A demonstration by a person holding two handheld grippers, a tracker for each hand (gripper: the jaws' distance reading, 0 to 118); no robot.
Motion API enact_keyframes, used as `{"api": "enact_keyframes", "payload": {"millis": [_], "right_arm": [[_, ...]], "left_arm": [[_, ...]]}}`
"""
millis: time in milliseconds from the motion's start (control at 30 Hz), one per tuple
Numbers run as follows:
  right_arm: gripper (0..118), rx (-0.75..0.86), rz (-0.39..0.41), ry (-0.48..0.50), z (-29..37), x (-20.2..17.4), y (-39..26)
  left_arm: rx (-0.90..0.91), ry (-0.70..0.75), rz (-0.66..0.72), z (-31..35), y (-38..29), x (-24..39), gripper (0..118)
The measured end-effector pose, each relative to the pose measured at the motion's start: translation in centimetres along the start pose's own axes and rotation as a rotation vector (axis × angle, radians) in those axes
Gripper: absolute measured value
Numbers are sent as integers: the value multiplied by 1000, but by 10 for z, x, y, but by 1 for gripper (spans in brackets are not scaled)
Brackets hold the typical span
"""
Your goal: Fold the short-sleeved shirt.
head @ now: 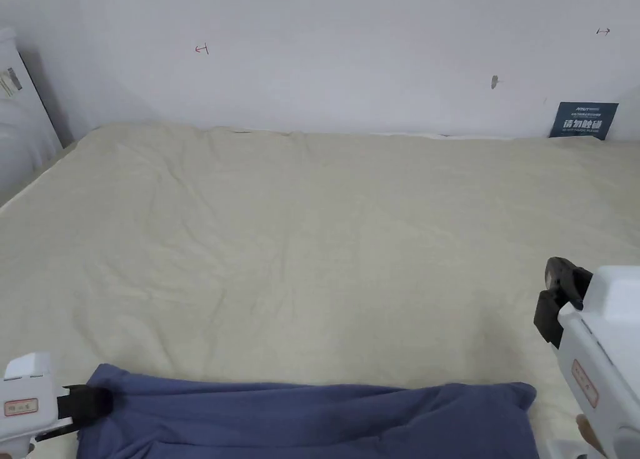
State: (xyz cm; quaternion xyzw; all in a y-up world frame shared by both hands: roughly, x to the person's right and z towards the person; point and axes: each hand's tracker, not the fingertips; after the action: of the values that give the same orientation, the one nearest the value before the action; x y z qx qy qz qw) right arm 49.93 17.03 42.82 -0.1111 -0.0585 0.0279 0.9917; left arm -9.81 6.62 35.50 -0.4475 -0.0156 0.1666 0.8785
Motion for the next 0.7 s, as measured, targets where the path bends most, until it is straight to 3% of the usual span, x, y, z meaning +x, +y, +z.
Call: {"api": "enact_keyframes", "payload": {"millis": [167, 300, 533, 700], "right_arm": [[1, 7, -6, 3, 7, 5, -1], [1, 15, -9, 3, 13, 9, 0], [1, 22, -14, -14, 22, 23, 1], [1, 17, -14, -38, 25, 35, -1]], "left_arm": [[-21, -30, -33, 1, -8, 65, 6], [-81, -153, -80, -10, -15, 126, 6], [-204, -285, -197, -68, -36, 222, 6], [-259, -295, -235, -110, -58, 280, 6]]}}
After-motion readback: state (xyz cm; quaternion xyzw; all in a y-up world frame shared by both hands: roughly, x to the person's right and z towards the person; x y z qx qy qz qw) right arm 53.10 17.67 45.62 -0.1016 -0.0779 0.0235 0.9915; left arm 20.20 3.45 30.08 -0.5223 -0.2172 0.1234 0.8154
